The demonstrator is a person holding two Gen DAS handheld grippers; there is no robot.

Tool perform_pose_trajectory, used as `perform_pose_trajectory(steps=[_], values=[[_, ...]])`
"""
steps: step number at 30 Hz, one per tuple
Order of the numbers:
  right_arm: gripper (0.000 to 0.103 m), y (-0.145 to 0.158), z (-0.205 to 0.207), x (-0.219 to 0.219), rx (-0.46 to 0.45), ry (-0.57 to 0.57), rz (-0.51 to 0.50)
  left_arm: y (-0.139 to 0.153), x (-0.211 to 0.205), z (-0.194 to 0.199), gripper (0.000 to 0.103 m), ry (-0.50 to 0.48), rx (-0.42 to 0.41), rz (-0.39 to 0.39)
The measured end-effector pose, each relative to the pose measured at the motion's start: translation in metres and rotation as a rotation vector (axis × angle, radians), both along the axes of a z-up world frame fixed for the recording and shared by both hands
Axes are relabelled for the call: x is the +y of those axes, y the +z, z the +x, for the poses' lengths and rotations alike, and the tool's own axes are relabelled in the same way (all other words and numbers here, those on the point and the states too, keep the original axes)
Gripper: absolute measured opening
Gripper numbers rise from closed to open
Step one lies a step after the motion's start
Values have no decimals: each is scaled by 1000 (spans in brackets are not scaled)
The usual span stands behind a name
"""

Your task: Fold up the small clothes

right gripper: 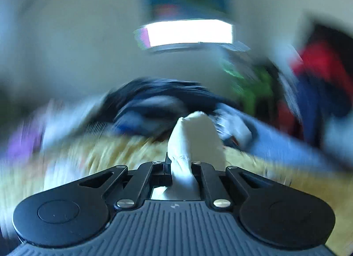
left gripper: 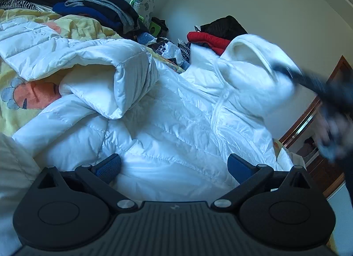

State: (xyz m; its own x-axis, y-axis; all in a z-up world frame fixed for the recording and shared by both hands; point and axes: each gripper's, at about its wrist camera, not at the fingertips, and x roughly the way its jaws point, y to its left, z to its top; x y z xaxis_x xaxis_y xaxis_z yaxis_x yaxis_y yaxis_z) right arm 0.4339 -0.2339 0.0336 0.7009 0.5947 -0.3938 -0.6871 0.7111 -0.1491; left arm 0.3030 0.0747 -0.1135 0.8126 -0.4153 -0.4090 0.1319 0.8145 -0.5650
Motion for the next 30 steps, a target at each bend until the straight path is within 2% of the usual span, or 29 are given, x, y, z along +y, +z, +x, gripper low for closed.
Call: perform_pose_trajectory(steps=[2, 3, 5, 7, 10, 11, 13, 15, 17, 19, 20, 22, 23, 24, 25, 30], values=[[25, -23, -52, 11, -91, 66, -195, -1, 3, 1, 103, 0, -1, -17], [41, -33, -67, 10, -61, 39, -251, -1, 4, 0, 103, -1, -2, -25], [60, -47, -79, -4, 81, -65, -242, -1, 5, -1, 103, -2, -4, -36], [62, -51, -84, -28, 205, -176, -124, -1, 5, -2, 103, -3, -6, -39], [72, -50, -100, -75, 388, -339, 267, -2, 7, -2, 103, -4, -9, -52], [78, -54, -105, -89, 490, -393, 417, -2, 7, -2, 103, -4, -10, -54], [81, -73, -111, -103, 660, -451, 613, -2, 7, -2, 103, -5, -11, -55], [81, -89, -116, -103, 750, -530, 696, -2, 7, -2, 103, -5, -10, -54], [81, -101, -116, -98, 776, -615, 684, -1, 7, -2, 103, -6, -10, -52], [80, -108, -114, -84, 758, -736, 614, -1, 7, -1, 103, -7, -9, -50], [76, -110, -114, -79, 753, -758, 606, -1, 7, -2, 103, -7, -9, -48], [64, -119, -108, -69, 772, -720, 641, -1, 6, -2, 103, -8, -9, -46], [39, -124, -102, -64, 807, -682, 671, -1, 6, -2, 103, -8, -8, -46], [5, -126, -97, -59, 842, -651, 683, -1, 6, -2, 103, -8, -8, -44], [9, -125, -95, -53, 836, -641, 671, -1, 6, -2, 103, -9, -8, -42], [8, -87, -111, -33, 652, -590, 531, -1, 6, -2, 103, -12, -7, -41]])
